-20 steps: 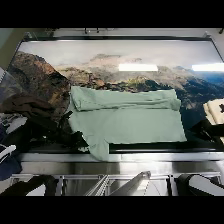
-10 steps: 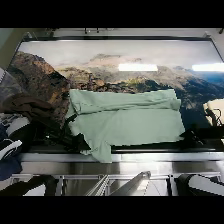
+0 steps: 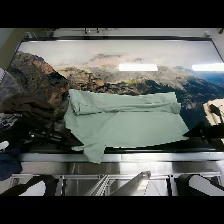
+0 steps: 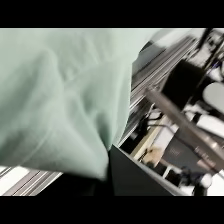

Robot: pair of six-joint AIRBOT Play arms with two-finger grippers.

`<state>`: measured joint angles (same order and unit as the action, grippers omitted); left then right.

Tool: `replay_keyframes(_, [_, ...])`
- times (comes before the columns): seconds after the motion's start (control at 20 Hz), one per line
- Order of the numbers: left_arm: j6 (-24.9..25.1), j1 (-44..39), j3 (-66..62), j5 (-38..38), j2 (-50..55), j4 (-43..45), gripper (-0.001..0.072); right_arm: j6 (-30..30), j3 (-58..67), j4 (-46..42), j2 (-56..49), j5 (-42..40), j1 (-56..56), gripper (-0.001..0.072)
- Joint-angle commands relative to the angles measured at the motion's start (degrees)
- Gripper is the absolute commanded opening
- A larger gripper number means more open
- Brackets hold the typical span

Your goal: Fold the shirts.

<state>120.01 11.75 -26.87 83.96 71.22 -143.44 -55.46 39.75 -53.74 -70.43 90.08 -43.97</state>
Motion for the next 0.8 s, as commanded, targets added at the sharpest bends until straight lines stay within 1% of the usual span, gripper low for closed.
replay_keyframes(0.0, [-1.49, 8.98, -0.02, 2.32, -6.45, -0.68, 0.0027, -1.92, 1.68, -1.25, 4.96, 5.88, -7.67, 0.0018])
replay_keyframes(0.1, [-1.33, 10.51, -0.04, 1.75, -9.31, -0.52, 0.0027, -1.49, 1.66, 1.33, 5.55, 5.18, -9.57, 0.0018])
replay_keyframes(0.25, [-0.94, 12.04, -0.31, 1.97, -11.23, -0.13, 0.0027, 0.24, 1.66, 7.02, 5.14, 3.80, -9.40, 0.0017])
replay_keyframes(0.35, [-1.20, 13.35, -3.82, 2.16, -11.39, -0.79, 0.0027, 2.95, 1.66, 12.76, 5.03, 1.79, -9.40, 0.0017])
replay_keyframes(0.45, [-1.73, 12.50, -9.92, 2.16, -10.97, -0.59, 0.0027, 5.35, 1.66, 19.04, 5.03, -1.20, -9.38, 0.0017])
replay_keyframes(0.55, [-1.77, 9.07, -17.49, 2.29, -7.56, -0.50, 0.0027, 6.93, 1.66, 22.38, 4.59, -5.51, -7.32, 0.0018])
replay_keyframes(0.7, [-2.89, 2.40, -28.33, 1.36, 1.86, 0.46, 0.0027, 7.89, 1.66, 22.53, 2.60, -14.10, -0.15, 0.0018])
replay_keyframes(0.75, [-3.56, 0.22, -32.50, 1.66, 6.08, 1.86, 0.0026, 8.39, 1.66, 22.53, 1.46, -18.23, 2.97, 0.0018])
